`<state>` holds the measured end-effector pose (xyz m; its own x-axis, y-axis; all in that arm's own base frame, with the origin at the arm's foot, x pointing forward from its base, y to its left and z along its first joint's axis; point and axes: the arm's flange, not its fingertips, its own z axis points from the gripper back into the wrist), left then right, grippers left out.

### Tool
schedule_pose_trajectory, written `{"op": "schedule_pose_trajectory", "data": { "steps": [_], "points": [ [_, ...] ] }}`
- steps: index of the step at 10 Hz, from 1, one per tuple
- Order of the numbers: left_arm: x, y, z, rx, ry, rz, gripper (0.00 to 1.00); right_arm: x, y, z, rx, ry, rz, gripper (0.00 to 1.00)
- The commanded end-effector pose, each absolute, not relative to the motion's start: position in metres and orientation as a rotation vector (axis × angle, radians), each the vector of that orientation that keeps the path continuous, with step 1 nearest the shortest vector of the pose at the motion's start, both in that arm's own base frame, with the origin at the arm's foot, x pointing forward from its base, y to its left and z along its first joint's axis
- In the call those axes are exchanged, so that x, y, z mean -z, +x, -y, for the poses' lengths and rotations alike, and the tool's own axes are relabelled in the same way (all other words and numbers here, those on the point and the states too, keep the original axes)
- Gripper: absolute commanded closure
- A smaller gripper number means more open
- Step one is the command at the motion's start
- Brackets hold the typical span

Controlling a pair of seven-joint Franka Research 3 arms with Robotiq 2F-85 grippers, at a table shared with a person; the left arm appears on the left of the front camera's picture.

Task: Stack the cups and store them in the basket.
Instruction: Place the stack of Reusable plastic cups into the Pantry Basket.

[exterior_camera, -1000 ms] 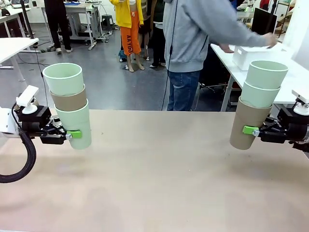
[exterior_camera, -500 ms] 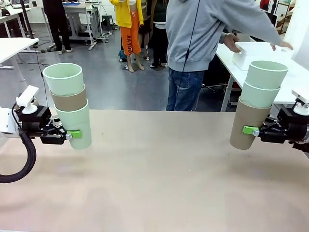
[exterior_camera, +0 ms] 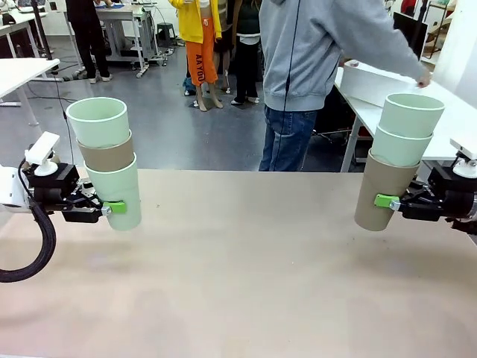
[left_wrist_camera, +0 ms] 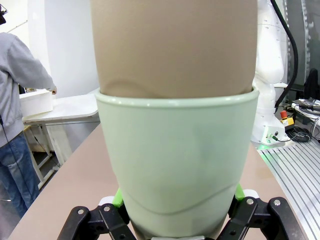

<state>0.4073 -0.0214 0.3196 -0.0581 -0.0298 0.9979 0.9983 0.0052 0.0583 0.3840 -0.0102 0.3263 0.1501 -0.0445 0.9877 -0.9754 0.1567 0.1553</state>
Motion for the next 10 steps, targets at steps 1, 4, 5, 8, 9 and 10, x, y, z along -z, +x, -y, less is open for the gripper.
{"op": "schedule_pose_trajectory", "data": {
  "steps": [1, 4, 5, 8, 9, 10],
  "points": [
    [-0.3233, 0.4071, 0.0221, 1.268, -1.16, 1.242, 0.15, -0.3302, 0.3839, 0.0103, -0.971, 1.179, 1.198, 0.14],
    [-0.3233, 0.4071, 0.0221, 1.268, -1.16, 1.242, 0.15, -0.3302, 0.3839, 0.0103, -0.971, 1.179, 1.198, 0.14],
    [-0.3233, 0.4071, 0.0221, 1.268, -1.16, 1.242, 0.15, -0.3302, 0.3839, 0.0103, -0.971, 1.179, 1.198, 0.14],
    [-0.3233, 0.4071, 0.0221, 1.268, -1.16, 1.242, 0.15, -0.3302, 0.3839, 0.0103, -0.971, 1.179, 1.198, 0.14],
    [-0.3233, 0.4071, 0.0221, 1.268, -1.16, 1.242, 0.15, -0.3302, 0.3839, 0.0103, -0.971, 1.179, 1.198, 0.14],
    [-0.3233, 0.4071, 0.0221, 1.268, -1.16, 1.242, 0.15, -0.3302, 0.3839, 0.0103, -0.971, 1.179, 1.198, 0.14]
  ]
}}
